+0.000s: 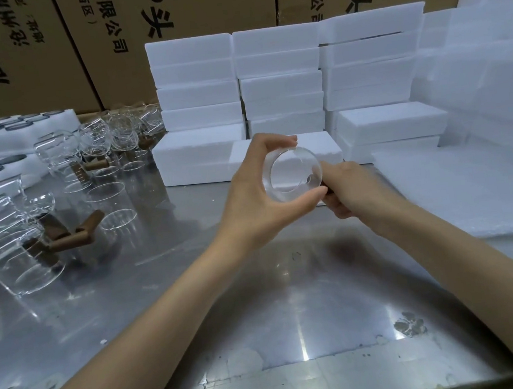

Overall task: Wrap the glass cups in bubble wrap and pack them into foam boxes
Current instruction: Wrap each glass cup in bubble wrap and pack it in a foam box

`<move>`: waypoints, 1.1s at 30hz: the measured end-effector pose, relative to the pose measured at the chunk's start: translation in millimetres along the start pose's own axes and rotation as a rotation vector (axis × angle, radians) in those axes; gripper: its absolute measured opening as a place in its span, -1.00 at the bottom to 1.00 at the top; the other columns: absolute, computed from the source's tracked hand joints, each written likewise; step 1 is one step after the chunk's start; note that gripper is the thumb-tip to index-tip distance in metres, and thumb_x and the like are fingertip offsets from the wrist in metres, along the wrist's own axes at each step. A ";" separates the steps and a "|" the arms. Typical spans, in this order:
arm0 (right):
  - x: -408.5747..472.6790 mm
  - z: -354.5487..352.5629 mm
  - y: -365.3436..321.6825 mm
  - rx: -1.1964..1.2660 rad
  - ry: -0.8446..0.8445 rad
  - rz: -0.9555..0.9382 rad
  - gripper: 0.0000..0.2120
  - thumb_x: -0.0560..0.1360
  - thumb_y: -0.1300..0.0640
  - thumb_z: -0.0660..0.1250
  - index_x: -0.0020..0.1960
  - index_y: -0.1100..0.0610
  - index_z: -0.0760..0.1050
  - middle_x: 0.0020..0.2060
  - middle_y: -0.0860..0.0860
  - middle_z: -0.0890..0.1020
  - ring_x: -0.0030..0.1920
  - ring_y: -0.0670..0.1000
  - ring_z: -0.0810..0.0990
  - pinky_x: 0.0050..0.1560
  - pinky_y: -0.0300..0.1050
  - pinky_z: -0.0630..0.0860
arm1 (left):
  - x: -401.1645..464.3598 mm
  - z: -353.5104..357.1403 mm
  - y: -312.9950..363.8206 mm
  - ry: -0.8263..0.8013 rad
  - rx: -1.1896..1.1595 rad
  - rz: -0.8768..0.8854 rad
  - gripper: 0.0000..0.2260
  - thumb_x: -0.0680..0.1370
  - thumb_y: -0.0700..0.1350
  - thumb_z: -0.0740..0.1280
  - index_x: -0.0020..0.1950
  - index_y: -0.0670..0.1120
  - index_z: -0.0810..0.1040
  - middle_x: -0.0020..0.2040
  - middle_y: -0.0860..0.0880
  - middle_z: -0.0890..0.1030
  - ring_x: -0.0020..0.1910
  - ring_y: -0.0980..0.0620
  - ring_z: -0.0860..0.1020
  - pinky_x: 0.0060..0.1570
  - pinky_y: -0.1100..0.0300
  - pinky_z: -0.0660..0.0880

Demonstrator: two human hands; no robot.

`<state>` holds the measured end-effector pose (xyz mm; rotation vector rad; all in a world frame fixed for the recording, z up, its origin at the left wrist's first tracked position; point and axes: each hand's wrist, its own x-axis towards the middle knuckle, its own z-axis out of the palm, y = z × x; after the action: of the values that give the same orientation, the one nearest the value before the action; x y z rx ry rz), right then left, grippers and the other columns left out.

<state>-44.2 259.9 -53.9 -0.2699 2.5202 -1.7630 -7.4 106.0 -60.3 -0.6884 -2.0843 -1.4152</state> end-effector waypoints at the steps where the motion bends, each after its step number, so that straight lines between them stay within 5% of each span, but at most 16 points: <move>1: -0.8 1.6 -0.6 -0.042 0.043 -0.030 -0.44 0.51 0.13 0.09 -0.68 0.05 0.27 -0.68 -0.09 0.25 -0.64 -0.08 0.14 -0.61 -0.32 0.16 | -0.5 2.8 0.6 0.030 -0.027 -0.008 -0.54 0.33 -0.14 0.57 0.13 -0.07 0.43 0.17 0.10 0.56 0.20 0.22 0.50 0.21 0.37 0.36; 7: -1.7 11.6 6.0 -0.176 0.227 -0.311 -0.45 0.61 0.06 0.06 -0.56 0.05 0.33 -0.66 -0.13 0.39 -0.59 -0.14 0.31 -0.52 -0.33 0.20 | 2.3 6.0 5.6 0.196 -0.237 -0.093 -0.82 0.48 -0.17 0.44 -0.14 -0.06 0.43 0.07 -0.01 0.66 0.14 0.14 0.58 0.16 0.26 0.46; 11: 0.3 12.4 8.3 -0.324 0.363 -0.399 -0.45 0.64 0.03 0.03 -0.52 0.06 0.37 -0.59 -0.16 0.46 -0.49 -0.15 0.40 -0.43 -0.30 0.25 | 4.2 4.5 8.6 0.216 -0.345 -0.130 -0.88 0.54 -0.21 0.34 -0.01 -0.08 0.42 0.10 -0.01 0.64 0.17 0.13 0.57 0.11 0.33 0.45; 14: -0.3 8.1 9.6 -0.395 0.456 -0.405 -0.47 0.65 0.03 0.03 -0.49 0.00 0.38 -0.55 -0.17 0.49 -0.42 -0.20 0.46 -0.35 -0.40 0.29 | 5.5 0.8 3.9 0.182 -0.318 -0.264 -0.53 0.43 0.05 0.43 0.29 0.04 0.38 0.31 0.14 0.46 0.32 0.15 0.45 0.24 0.28 0.42; 17: -2.4 6.5 6.8 -0.448 0.496 -0.460 -0.52 0.65 0.02 0.04 -0.44 -0.05 0.40 -0.47 -0.23 0.51 -0.37 -0.19 0.47 -0.27 -0.46 0.30 | 5.6 -3.2 -2.0 -0.019 -0.223 -0.496 -0.11 0.26 0.34 0.46 0.50 0.07 0.24 0.43 0.15 0.38 0.39 0.14 0.39 0.33 0.18 0.36; 22: -6.8 14.6 7.3 -0.367 0.470 -0.617 -0.71 0.57 0.03 0.25 -0.31 0.06 0.46 -0.45 -0.03 0.58 -0.41 -0.01 0.48 -0.35 -0.12 0.37 | 6.0 -7.0 -10.6 -0.039 -0.236 -0.499 -0.20 0.16 0.30 0.47 0.34 0.03 0.44 0.19 0.07 0.61 0.15 0.06 0.60 0.29 0.01 0.45; 28: -8.8 15.2 0.9 0.117 0.223 -0.552 -0.80 0.53 0.14 0.36 -0.26 0.10 0.44 -0.51 -0.12 0.57 -0.51 -0.17 0.50 -0.46 -0.33 0.40 | 8.8 -5.1 -18.2 -0.005 -0.330 -0.475 -0.32 0.14 0.28 0.44 0.18 0.03 0.49 0.00 0.01 0.67 -0.05 0.08 0.67 0.07 0.14 0.54; 33: -5.6 18.8 -1.8 0.230 0.211 -0.373 -0.69 0.61 0.11 0.21 -0.31 0.10 0.31 -0.52 -0.15 0.54 -0.52 -0.21 0.41 -0.50 -0.36 0.28 | 11.8 -3.1 -20.9 0.035 -0.318 -0.473 -0.09 -0.10 0.48 0.48 0.12 0.03 0.51 -0.15 0.12 0.70 -0.12 0.11 0.68 -0.09 0.27 0.58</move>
<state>-35.8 242.8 -59.0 -0.6036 2.4932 -2.3092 -29.5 97.7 -65.4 -0.2843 -2.1006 -2.0312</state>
